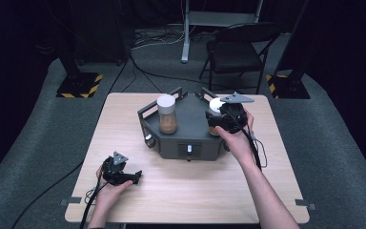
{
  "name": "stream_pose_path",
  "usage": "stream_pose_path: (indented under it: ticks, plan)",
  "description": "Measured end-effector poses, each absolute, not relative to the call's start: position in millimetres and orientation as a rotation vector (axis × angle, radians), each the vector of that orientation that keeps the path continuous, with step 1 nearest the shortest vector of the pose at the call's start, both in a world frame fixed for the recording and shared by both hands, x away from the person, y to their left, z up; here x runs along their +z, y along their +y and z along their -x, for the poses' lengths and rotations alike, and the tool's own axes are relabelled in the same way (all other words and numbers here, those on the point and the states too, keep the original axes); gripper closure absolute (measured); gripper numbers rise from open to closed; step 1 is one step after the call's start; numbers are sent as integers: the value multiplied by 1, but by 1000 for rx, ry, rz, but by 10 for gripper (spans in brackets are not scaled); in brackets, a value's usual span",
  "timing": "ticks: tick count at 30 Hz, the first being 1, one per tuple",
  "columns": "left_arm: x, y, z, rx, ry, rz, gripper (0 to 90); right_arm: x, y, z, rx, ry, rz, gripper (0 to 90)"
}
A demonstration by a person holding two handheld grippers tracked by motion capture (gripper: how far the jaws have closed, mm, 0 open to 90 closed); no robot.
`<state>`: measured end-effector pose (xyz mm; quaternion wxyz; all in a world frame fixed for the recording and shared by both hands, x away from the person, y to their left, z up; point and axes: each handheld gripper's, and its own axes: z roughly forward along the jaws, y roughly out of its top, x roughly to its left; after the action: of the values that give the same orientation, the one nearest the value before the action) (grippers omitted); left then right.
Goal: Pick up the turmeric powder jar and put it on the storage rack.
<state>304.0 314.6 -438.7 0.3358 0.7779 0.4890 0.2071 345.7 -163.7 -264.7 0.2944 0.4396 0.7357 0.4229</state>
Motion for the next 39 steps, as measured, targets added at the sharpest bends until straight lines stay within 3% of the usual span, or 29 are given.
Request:
stream_pose_path:
  ticks: [27,31,39]
  plan:
    - [-439,315,-304,539,1272,-2030,2,-275,-153,-369,1122,1976,-1221,295]
    - [-439,314,-304,539,1273,-2030,2,-268,-155,-375,1097,2010,-1243,217]
    - [-439,314,-305,539,1272,-2031,2,-263,-166,-368,1113,2024,-1240,142]
